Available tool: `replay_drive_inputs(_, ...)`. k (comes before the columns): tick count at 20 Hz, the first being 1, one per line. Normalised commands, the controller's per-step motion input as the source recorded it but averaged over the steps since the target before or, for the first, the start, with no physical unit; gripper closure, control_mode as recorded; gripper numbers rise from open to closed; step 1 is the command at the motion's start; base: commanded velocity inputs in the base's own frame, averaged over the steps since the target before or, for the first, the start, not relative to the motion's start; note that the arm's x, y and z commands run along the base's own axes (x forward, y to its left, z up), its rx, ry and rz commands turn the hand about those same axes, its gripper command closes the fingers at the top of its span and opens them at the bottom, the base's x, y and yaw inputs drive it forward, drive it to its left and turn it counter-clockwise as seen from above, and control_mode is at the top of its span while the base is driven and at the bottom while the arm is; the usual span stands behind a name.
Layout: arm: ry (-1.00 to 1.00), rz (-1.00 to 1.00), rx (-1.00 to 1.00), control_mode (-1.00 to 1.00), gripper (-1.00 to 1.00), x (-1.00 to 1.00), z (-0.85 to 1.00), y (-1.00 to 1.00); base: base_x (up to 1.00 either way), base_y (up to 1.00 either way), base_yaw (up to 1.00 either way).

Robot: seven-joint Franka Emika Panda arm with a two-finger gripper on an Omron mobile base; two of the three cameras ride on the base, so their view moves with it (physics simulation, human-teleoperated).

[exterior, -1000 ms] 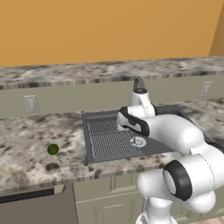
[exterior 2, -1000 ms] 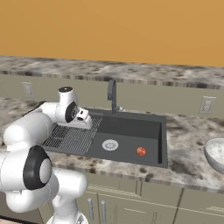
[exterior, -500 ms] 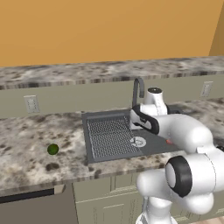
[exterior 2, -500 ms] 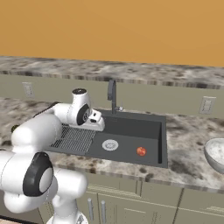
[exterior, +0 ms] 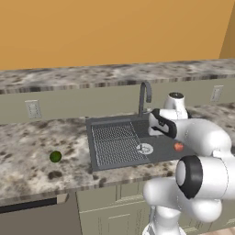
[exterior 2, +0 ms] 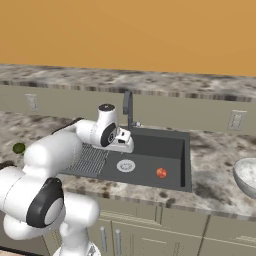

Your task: Remove the lime and peach from the sink. Then move the bowl and cup from the counter to the sink for washing.

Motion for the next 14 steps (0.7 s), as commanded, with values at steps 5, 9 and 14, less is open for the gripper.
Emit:
replay_drive_inputs(5, 0.04, 0.02, 0.02, -1.00, -1.00, 0.00, -0.15, -0.42, 0.00, 0.00, 0.00)
replay_drive_inputs(9, 0.00, 0.00, 0.00, -1.00, -1.00, 0.02, -0.10, -0.40, 0.00, 0.00, 0.00)
replay_drive_inputs(14, 0.00, 0.00, 0.01, -1.00, -1.00, 0.03, -0.06, -0.42, 0.00, 0.00, 0.00)
